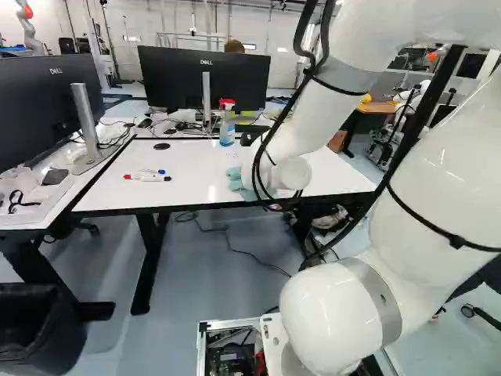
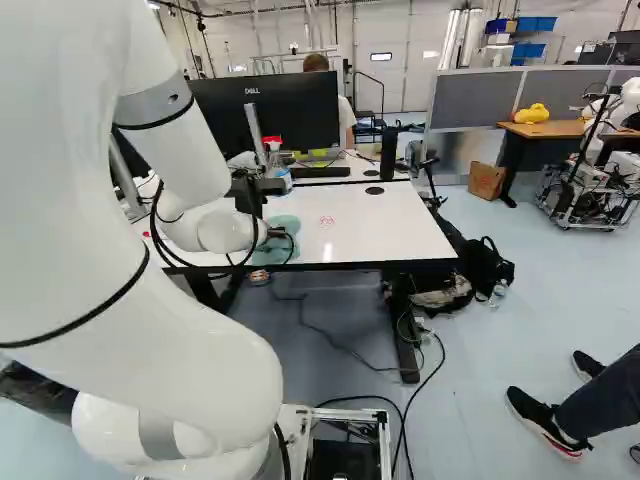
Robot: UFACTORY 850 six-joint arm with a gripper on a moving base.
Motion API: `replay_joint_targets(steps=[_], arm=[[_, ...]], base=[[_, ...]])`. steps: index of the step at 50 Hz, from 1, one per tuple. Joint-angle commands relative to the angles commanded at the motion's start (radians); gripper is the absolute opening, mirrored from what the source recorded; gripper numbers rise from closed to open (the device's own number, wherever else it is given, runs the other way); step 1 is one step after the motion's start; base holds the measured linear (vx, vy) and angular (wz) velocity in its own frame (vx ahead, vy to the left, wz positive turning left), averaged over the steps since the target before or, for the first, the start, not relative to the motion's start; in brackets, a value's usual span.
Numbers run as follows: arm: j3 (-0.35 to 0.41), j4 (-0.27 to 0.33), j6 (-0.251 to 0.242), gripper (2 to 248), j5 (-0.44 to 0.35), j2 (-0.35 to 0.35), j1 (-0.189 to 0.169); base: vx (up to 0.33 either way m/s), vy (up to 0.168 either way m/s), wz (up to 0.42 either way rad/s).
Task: Clean the table with the green towel
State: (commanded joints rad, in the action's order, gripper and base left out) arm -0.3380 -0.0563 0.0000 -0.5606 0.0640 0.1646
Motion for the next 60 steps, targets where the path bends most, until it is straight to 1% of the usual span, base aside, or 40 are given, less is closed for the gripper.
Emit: replay_joint_targets(steps=[1, 5, 6, 11, 12, 16, 17, 21, 22, 31, 47, 48, 53, 54, 58, 59, 60], arm=[[0.000, 0.000, 0.000, 127, 0.000, 0.000, 0.000], [0.000, 0.000, 0.000, 127, 0.000, 0.000, 0.000], [0.000, 0.000, 0.000, 164, 0.000, 0.000, 0.000], [0.000, 0.000, 0.000, 164, 0.000, 0.000, 0.000], [0.000, 0.000, 0.000, 202, 0.000, 0.000, 0.000], [0.000, 0.000, 0.000, 202, 0.001, 0.000, 0.000], [0.000, 0.000, 0.000, 240, 0.001, 0.000, 0.000], [0.000, 0.000, 0.000, 240, 0.007, 0.000, 0.000], [0.000, 0.000, 0.000, 247, 0.009, 0.000, 0.000], [0.000, 0.000, 0.000, 247, 0.028, 0.000, 0.000], [0.000, 0.000, 0.000, 244, 0.028, 0.000, 0.000], [0.000, 0.000, 0.000, 208, 0.028, 0.000, 0.000], [0.000, 0.000, 0.000, 208, 0.028, 0.000, 0.000], [0.000, 0.000, 0.000, 170, 0.028, 0.000, 0.000], [0.000, 0.000, 0.000, 170, 0.028, 0.000, 0.000], [0.000, 0.000, 0.000, 132, 0.028, 0.000, 0.000], [0.000, 0.000, 0.000, 132, 0.028, 0.000, 0.000]], base=[[0.000, 0.000, 0.000], [0.000, 0.000, 0.000], [0.000, 0.000, 0.000], [0.000, 0.000, 0.000], [0.000, 0.000, 0.000], [0.000, 0.000, 0.000], [0.000, 0.000, 0.000], [0.000, 0.000, 0.000], [0.000, 0.000, 0.000], [0.000, 0.000, 0.000], [0.000, 0.000, 0.000], [0.000, 0.000, 0.000], [0.000, 0.000, 0.000], [0.000, 0.000, 0.000], [0.000, 0.000, 0.000], [0.000, 0.000, 0.000], [0.000, 0.000, 0.000]])
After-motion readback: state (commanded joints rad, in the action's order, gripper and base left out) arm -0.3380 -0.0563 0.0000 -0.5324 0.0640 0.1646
